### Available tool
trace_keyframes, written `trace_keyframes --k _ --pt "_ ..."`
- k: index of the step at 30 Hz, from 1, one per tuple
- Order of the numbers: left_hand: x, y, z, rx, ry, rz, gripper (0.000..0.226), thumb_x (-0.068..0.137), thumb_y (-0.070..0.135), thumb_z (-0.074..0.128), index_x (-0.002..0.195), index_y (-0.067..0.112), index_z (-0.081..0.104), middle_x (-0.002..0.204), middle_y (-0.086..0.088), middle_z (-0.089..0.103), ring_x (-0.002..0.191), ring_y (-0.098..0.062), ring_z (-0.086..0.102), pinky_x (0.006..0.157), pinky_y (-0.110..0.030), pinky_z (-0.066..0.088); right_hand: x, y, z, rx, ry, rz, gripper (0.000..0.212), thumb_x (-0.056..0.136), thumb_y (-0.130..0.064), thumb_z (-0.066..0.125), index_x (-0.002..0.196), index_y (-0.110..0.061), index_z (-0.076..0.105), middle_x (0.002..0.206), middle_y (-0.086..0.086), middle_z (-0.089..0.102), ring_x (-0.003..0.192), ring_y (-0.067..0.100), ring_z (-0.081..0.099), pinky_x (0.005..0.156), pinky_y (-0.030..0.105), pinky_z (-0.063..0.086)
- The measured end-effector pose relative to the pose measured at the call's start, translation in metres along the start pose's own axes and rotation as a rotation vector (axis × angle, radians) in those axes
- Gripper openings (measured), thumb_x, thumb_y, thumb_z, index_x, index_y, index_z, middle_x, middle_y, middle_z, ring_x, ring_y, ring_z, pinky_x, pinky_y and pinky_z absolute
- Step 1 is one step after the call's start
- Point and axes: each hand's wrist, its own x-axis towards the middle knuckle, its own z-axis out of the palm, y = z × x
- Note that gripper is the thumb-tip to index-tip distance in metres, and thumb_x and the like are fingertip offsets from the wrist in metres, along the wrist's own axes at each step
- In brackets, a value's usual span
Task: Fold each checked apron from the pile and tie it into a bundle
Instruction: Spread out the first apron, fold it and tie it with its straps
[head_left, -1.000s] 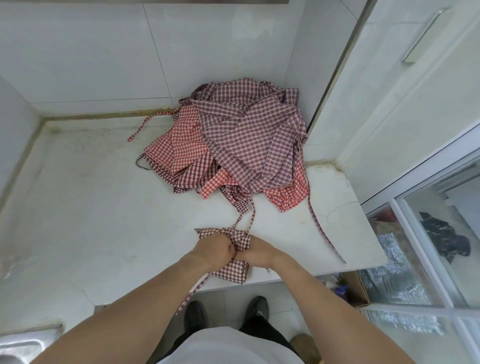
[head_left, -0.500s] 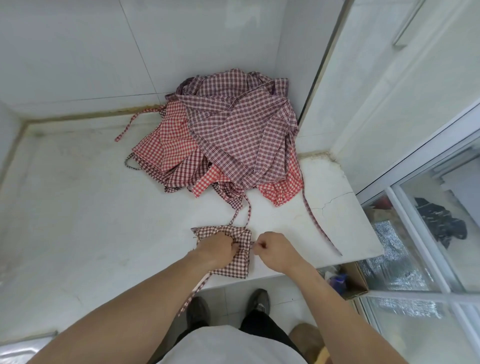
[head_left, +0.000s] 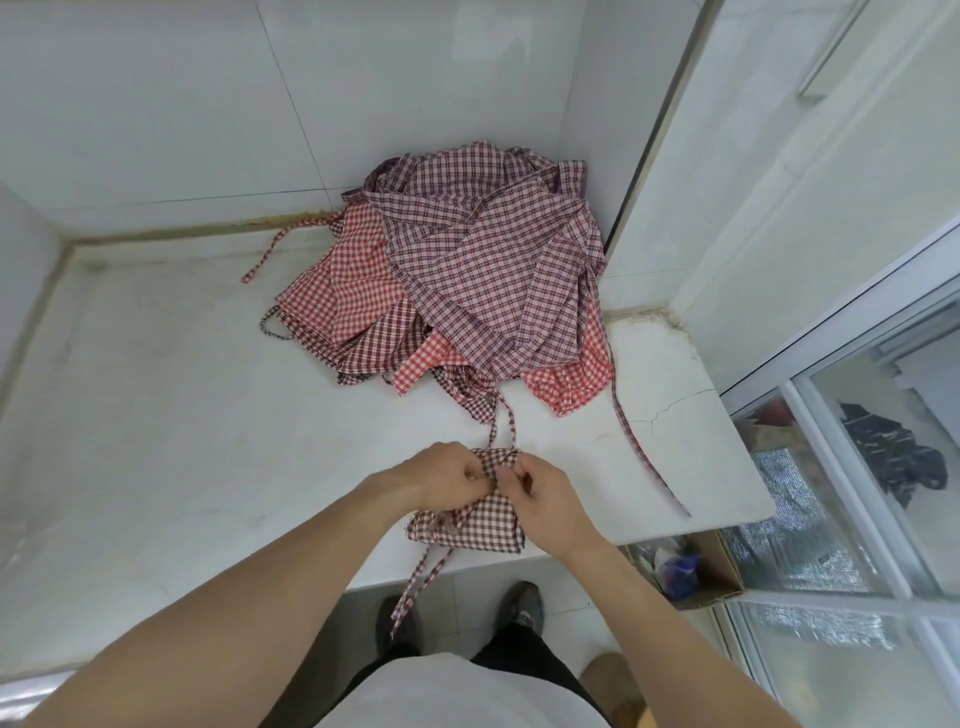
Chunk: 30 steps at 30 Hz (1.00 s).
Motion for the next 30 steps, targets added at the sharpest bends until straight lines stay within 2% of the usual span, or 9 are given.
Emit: trace_keyframes --k 3,8,11,14,17,22,26,28,30 --pt "-0.010 0.011 -0.011 -0.046 0.057 0.089 0.040 0.094 0.036 0.059 0.060 0.018 0.051 0.062 0.004 0.053 0.062 -0.012 0.049 0.061 -0.028 0.038 0.002 -0.020 -0.012 0.049 0.015 -0.013 0.035 0.102 -0.019 0.051 0.069 -0.019 0.042 0.063 -0.004 0.045 0.058 0.008 0.041 0.058 0.026 0.034" --pt "-0.020 0.026 -0.032 -0.390 0.016 0.143 0.030 0.099 0.016 0.051 0.072 0.009 0.061 0.071 -0.003 0.064 0.066 -0.014 0.060 0.068 -0.026 0.054 0.009 -0.055 -0.024 0.211 0.100 -0.051 0.035 0.104 -0.021 0.048 0.070 -0.018 0.042 0.061 -0.013 0.046 0.060 0.003 0.041 0.060 0.025 0.037" --pt "-0.027 0.019 -0.041 -0.445 0.006 0.170 0.033 0.102 0.019 0.052 0.077 0.002 0.064 0.075 -0.011 0.068 0.072 -0.017 0.068 0.078 -0.032 0.060 0.013 -0.061 -0.023 0.262 0.100 -0.050 0.035 0.105 -0.021 0.048 0.070 -0.018 0.043 0.058 -0.019 0.047 0.060 0.002 0.042 0.062 0.020 0.037" --pt "-0.036 0.009 -0.044 -0.501 0.005 0.130 0.041 0.103 0.028 0.052 0.081 -0.004 0.064 0.079 -0.018 0.071 0.076 -0.022 0.072 0.077 -0.031 0.061 0.015 -0.064 -0.012 0.328 0.075 -0.055 0.032 0.105 -0.021 0.047 0.077 -0.006 0.050 0.063 -0.015 0.046 0.063 0.006 0.043 0.065 0.026 0.039" --pt "-0.047 -0.003 -0.048 -0.415 0.040 0.072 0.036 0.102 0.024 0.052 0.075 0.003 0.064 0.074 -0.012 0.071 0.077 -0.024 0.074 0.077 -0.034 0.062 0.018 -0.067 0.009 0.357 0.043 -0.031 0.031 0.104 -0.022 0.048 0.084 0.000 0.056 0.067 -0.010 0.050 0.066 0.008 0.047 0.070 0.033 0.043" --pt "-0.069 -0.030 -0.057 -0.104 0.167 -0.033 0.034 0.098 0.025 0.051 0.077 0.002 0.067 0.077 -0.009 0.073 0.060 -0.016 0.072 0.064 -0.033 0.059 0.025 -0.079 0.049 0.556 -0.070 0.092 0.028 0.104 -0.018 0.048 0.081 -0.009 0.060 0.070 -0.003 0.055 0.065 0.007 0.049 0.067 0.027 0.041" --pt "-0.079 -0.061 -0.052 0.168 0.354 -0.079 0.039 0.091 0.025 0.058 0.056 0.010 0.052 0.057 -0.006 0.059 0.051 -0.017 0.057 0.048 -0.028 0.039 0.029 -0.085 0.084 0.738 -0.187 0.209 0.029 0.103 -0.014 0.048 0.082 -0.003 0.063 0.076 0.007 0.064 0.066 0.013 0.054 0.064 0.025 0.044" --pt "-0.081 -0.082 -0.041 0.176 0.406 -0.083 0.038 0.088 0.024 0.063 0.056 0.006 0.055 0.062 -0.008 0.058 0.058 -0.021 0.055 0.050 -0.031 0.037 0.028 -0.086 0.101 0.839 -0.222 0.274 0.032 0.103 -0.010 0.047 0.077 -0.003 0.064 0.074 0.008 0.065 0.063 0.014 0.055 0.060 0.025 0.045" --pt "-0.085 -0.104 -0.028 0.027 0.406 -0.037 0.028 0.086 0.020 0.068 0.064 0.003 0.067 0.074 -0.009 0.066 0.067 -0.022 0.061 0.060 -0.035 0.048 0.028 -0.084 0.115 0.846 -0.251 0.309 0.033 0.102 -0.007 0.047 0.073 -0.004 0.064 0.072 0.009 0.065 0.062 0.016 0.055 0.059 0.026 0.044"
